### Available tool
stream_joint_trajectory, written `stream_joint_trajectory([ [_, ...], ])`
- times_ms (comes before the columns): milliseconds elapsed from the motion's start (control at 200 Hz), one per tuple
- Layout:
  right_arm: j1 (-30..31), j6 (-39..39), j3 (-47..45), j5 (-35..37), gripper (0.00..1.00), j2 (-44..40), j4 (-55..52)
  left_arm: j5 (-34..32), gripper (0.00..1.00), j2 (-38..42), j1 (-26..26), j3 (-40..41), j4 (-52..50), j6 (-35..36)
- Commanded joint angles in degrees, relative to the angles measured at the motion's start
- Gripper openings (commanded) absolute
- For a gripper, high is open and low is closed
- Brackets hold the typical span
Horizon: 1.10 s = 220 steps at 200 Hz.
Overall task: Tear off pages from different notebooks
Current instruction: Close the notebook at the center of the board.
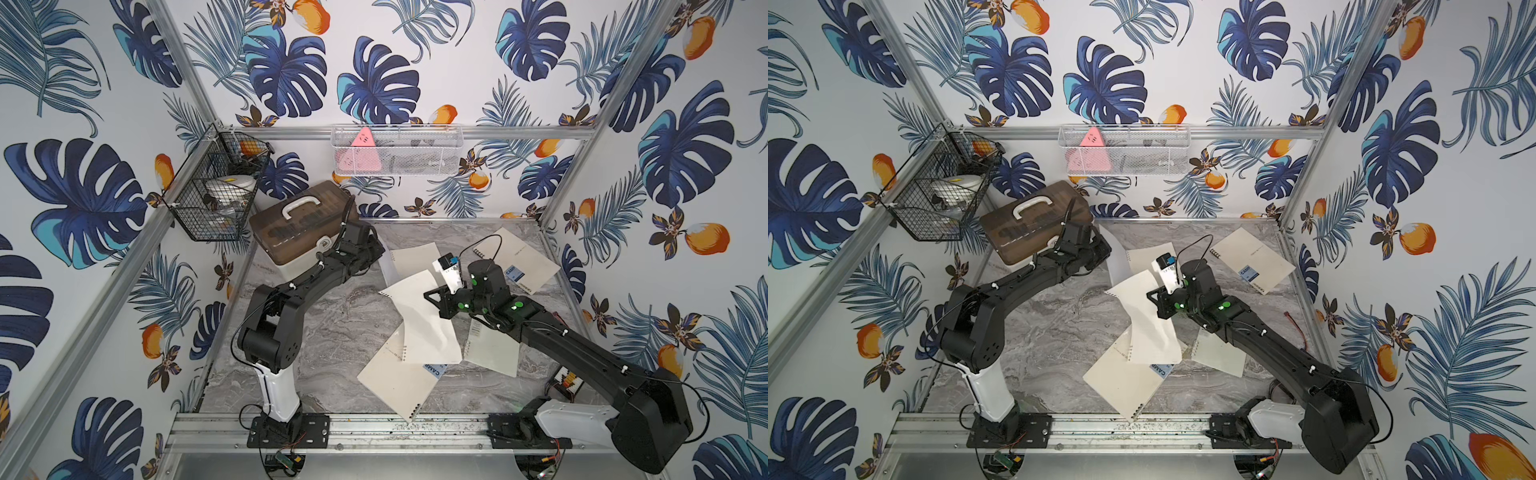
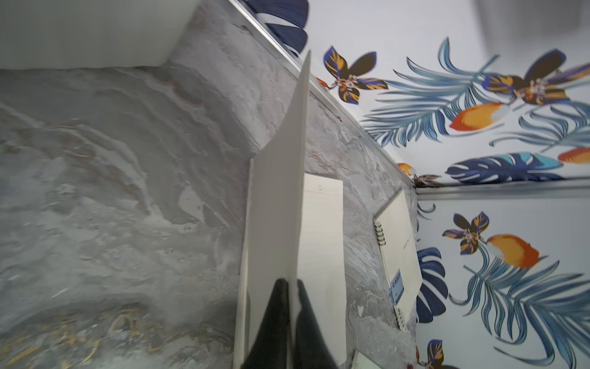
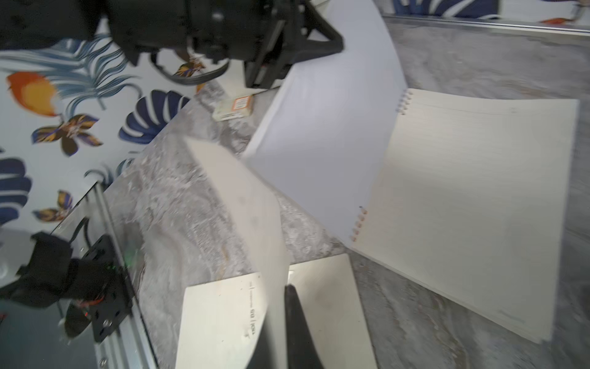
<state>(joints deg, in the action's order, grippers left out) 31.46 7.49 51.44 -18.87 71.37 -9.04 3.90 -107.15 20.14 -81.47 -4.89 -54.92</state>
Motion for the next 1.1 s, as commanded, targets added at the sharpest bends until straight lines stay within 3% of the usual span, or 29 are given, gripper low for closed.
stream_joint_trajectory([
  [0,-2.94,5.41,0.47,1.62,0.00,0.57,2.08,0.72,0.00,-2.49,1.68,-4.20,-3.89,3.43],
  [185,-5.33,6.68,-1.18,-1.01,0.00,-2.02,2.75,4.17,0.00,-4.33,0.83,-3.06,-1.47,3.54],
  [445,-7.70,8.52,-2.45,-1.17,0.00,-3.73,2.80,8.54,0.00,-7.87,-0.76,-7.51,-4.68,6.90],
  [485,-8.07,9.26,-2.63,-2.48,0.00,-3.66,3.55,9.11,0.05,-7.96,-1.31,-6.32,-4.09,6.90],
  [550,-8.69,10.44,-2.27,-5.08,0.00,-3.22,4.10,10.05,0.21,-7.30,-2.17,-4.16,-3.56,7.19],
  [620,-8.82,11.29,-2.12,-8.08,0.00,-2.67,5.54,10.29,0.24,-5.63,-3.03,-1.45,-2.69,7.70],
  [706,-8.83,12.29,-1.87,-9.63,0.00,-1.91,7.04,11.54,0.00,-3.51,-4.27,0.81,-0.56,7.02],
  [921,-9.80,11.77,-0.22,-3.46,0.00,-2.83,2.74,10.93,0.00,-3.11,-5.52,-7.71,-9.20,10.50],
  [1096,-11.65,13.28,1.19,-3.34,0.00,-1.04,0.51,3.84,0.00,-3.34,-5.47,-18.08,-19.96,16.02],
])
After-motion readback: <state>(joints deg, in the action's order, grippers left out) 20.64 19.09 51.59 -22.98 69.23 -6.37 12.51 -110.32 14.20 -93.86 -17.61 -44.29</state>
